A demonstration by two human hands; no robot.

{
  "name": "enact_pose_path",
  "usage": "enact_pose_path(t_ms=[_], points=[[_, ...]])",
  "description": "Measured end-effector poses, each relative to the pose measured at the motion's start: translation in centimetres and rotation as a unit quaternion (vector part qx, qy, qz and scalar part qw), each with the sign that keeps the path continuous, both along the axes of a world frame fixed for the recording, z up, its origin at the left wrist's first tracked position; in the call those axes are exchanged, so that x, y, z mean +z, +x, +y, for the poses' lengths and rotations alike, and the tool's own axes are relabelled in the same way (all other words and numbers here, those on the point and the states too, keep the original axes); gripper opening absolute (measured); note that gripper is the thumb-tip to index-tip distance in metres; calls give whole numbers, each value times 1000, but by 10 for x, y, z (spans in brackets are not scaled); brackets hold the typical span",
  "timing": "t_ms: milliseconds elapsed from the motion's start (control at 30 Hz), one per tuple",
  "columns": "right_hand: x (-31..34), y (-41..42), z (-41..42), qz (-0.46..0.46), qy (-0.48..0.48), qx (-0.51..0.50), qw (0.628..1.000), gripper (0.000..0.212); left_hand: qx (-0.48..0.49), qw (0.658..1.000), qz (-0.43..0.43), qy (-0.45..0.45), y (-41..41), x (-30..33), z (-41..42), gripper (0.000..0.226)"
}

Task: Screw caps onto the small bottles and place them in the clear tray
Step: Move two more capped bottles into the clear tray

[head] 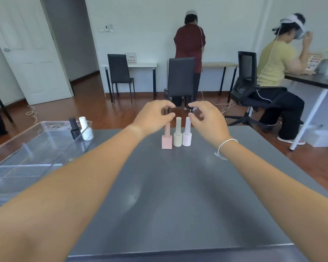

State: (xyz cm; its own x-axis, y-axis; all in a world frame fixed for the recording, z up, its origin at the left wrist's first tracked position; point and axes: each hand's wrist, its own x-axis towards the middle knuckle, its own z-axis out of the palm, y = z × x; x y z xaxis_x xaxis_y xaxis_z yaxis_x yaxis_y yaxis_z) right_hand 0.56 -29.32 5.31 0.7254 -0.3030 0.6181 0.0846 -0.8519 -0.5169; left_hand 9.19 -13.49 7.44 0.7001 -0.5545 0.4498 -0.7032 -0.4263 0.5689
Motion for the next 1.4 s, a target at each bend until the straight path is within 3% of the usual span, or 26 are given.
enact_pose_path(t_ms=[133, 400, 700, 1033, 1233, 1400], points=[[-21, -2, -13, 35, 19, 8, 999, 27, 11, 998, -1, 58, -5, -5, -17, 31], [-37, 10, -10, 39, 53, 34, 997, 24, 20, 997, 33, 63, -9, -11, -32, 24], [-35, 21, -6, 25, 104, -3, 994, 4, 33, 998, 45, 7, -6, -16, -38, 16], [3, 9, -8, -18, 123, -11, 992, 4, 27, 993, 45, -106, -6, 22, -28, 15], [57, 14, 27, -91, 113, 32, 989, 3, 37, 979, 37, -198, -2, 61, 15, 13], [83, 38, 90, -102, 121, 101, 982, 5, 75, 972, 23, -222, 12, 79, 83, 13]])
